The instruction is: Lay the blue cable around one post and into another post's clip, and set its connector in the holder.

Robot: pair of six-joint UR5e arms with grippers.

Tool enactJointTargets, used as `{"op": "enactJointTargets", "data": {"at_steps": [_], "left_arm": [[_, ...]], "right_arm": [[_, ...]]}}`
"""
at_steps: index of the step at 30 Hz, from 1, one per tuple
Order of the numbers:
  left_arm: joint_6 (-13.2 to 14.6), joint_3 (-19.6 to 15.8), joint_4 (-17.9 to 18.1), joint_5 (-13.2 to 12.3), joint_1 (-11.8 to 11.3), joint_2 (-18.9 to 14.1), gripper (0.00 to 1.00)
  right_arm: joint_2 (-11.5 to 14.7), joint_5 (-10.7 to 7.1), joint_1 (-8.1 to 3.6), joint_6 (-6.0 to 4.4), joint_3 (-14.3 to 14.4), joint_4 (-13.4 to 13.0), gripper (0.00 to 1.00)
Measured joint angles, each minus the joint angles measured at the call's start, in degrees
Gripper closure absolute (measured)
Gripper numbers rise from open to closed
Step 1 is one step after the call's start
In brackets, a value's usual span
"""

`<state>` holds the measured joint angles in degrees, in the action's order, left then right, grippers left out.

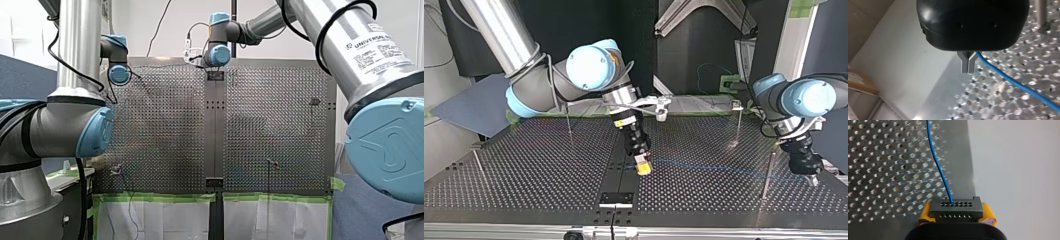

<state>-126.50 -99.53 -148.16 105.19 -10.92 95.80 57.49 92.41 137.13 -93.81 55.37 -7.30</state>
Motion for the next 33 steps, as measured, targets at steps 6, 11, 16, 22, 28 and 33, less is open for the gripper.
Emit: {"op": "enactJointTargets", "data": {"at_steps": [6,11,16,22,28,33], "left_arm": [[-0.87,-0.51,0.13,-2.93,-0.35,1.69,1.0],[-1.37,-1.98,0.53,-3.89,-0.45,2.97,0.97],[-2.42,-4.09,1.76,-3.61,-0.49,3.17,0.86],[-2.54,-4.95,1.74,-3.5,-0.09,3.19,0.82],[-1.21,-5.97,1.12,-4.09,0.75,3.22,0.82],[-1.44,-6.99,2.88,-6.07,1.41,4.27,0.82]], "right_arm": [[-0.56,0.21,-0.27,0.4,0.11,1.28,1.0],[-0.71,0.26,-0.66,0.47,0.55,2.29,1.0],[-0.73,0.56,-1.21,0.53,1.74,2.84,1.0],[-0.8,1.0,-1.7,0.55,4.06,2.5,1.0],[-0.83,2.15,-2.05,0.55,6.08,2.28,1.0],[-0.83,2.81,-2.4,0.55,7.9,2.04,1.0]]}}
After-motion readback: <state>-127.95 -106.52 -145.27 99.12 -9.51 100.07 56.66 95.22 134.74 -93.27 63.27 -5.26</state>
